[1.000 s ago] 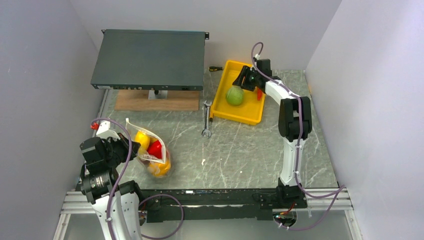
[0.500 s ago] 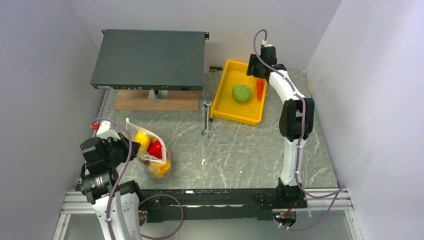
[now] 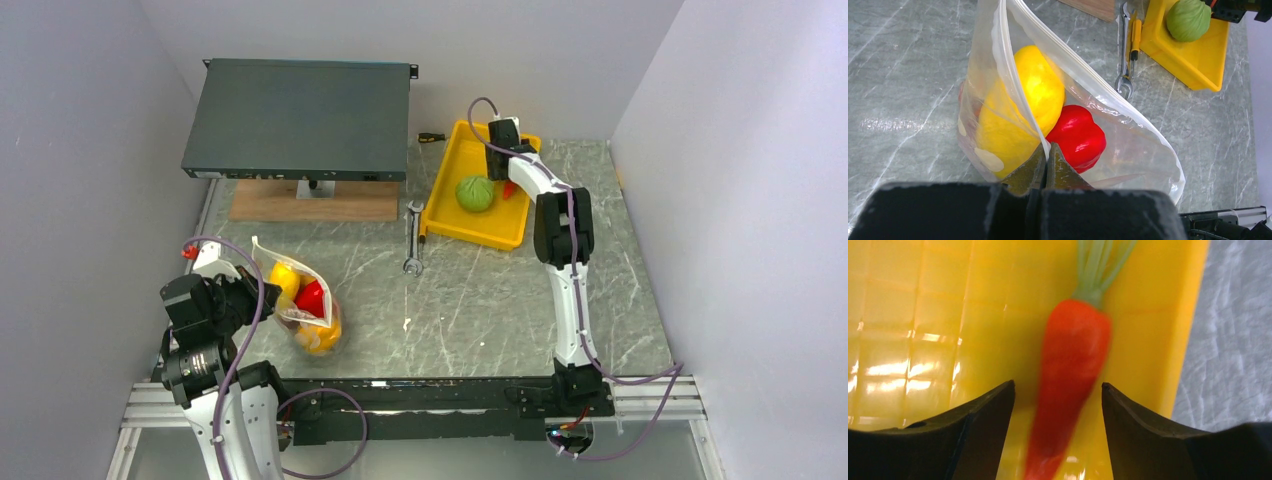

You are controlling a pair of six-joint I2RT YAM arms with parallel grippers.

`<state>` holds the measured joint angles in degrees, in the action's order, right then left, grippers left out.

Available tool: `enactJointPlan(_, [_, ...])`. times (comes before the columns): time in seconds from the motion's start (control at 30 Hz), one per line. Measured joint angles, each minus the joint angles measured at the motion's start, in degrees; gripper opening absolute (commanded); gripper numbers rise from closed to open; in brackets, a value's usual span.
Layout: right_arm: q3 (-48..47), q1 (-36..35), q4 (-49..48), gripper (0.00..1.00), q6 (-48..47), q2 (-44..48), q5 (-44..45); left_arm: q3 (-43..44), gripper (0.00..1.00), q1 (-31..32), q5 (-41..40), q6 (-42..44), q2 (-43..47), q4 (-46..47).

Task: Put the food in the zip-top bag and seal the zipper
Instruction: Pick up the fake vegetable from the bin.

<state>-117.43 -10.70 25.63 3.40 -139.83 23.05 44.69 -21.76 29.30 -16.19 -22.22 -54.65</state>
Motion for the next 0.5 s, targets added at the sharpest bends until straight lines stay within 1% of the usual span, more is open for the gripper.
enactJointPlan(0.17, [-2.1, -0.6, -0.3, 0.52, -0.9, -2.4, 3.1, 0.0, 0.0, 0.0, 0.0, 0.0, 0.0, 0.0])
enactJointPlan(0.37, [-1.7, -0.9, -0.5, 0.22, -2.0, -2.3, 4.8, 0.0, 0.0, 0.1, 0.0, 0.0, 0.0, 0.0])
enactJointPlan(0.47, [2.2, -1.1, -1.4, 0.04, -1.7, 0.4, 3.7, 0.0, 0.0, 0.1, 0.0, 0.0, 0.0, 0.0])
enactJointPlan(0.5, [3.7, -1.2, -1.7, 0.0, -1.4, 1.6, 3.1, 0.0, 0.0, 0.1, 0.0, 0.0, 0.0, 0.0])
